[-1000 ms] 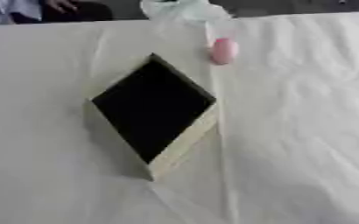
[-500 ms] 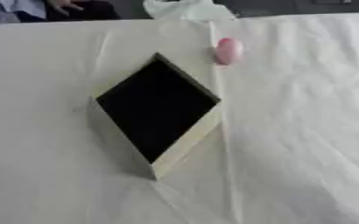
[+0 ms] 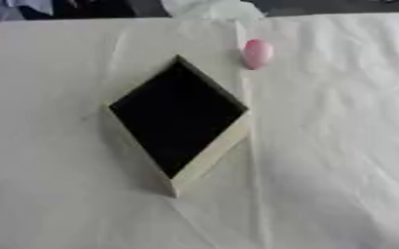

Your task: Pick up objects on the table and place them in the box.

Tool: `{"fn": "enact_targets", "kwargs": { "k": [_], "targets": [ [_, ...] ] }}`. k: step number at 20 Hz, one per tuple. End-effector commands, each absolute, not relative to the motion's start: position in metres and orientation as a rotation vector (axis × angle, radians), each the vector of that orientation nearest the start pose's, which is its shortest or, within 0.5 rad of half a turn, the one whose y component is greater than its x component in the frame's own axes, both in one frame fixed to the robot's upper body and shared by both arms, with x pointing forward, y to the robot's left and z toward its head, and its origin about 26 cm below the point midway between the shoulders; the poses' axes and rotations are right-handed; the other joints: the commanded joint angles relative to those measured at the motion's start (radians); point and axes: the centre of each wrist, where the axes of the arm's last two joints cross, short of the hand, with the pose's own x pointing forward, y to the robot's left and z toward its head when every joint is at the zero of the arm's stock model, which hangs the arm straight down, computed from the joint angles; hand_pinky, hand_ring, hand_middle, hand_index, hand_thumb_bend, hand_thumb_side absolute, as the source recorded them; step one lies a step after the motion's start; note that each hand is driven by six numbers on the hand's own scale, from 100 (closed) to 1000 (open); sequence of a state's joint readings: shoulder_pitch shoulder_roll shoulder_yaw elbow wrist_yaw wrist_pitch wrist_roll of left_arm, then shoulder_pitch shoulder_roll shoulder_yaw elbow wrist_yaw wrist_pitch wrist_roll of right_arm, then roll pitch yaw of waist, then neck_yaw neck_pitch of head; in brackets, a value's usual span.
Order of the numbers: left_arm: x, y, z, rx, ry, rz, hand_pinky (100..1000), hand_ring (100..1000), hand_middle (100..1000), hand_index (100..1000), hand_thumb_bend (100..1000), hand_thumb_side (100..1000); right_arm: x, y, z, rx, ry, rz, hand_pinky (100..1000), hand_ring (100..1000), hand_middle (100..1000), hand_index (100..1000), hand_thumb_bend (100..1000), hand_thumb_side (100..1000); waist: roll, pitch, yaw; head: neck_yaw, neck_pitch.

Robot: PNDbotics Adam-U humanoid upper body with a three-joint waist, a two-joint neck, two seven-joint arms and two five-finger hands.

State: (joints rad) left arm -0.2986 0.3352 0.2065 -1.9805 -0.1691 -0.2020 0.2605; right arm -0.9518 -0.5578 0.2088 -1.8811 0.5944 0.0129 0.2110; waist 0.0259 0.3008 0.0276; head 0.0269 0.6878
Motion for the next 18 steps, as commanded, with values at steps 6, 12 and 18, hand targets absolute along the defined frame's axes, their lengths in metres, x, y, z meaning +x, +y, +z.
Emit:
{"fn": "enact_targets", "kwargs": {
  "k": [6,12,18],
  "targets": [
    [0.294,0.313,0.221,0.651,-2.536,-0.093,707,753,784,783,100,727,0.345,-0.149,0.391,1.373,2.597,-1.721,927,912,831,895,100,855,-0.005,-0.044,0.005,-0.014,0.027],
    [0.294,0.312,0.222,0.646,-2.540,-0.098,707,753,784,783,100,726,0.364,-0.119,0.409,1.503,2.617,-1.814,933,934,853,901,100,969,-0.003,-0.043,0.007,-0.011,0.028],
    [0.296,0.310,0.224,0.628,-2.546,-0.108,707,753,784,783,100,727,0.387,-0.094,0.403,1.503,2.615,-1.995,945,973,886,919,100,1000,-0.006,-0.043,0.012,-0.020,0.024]
  ]
}}
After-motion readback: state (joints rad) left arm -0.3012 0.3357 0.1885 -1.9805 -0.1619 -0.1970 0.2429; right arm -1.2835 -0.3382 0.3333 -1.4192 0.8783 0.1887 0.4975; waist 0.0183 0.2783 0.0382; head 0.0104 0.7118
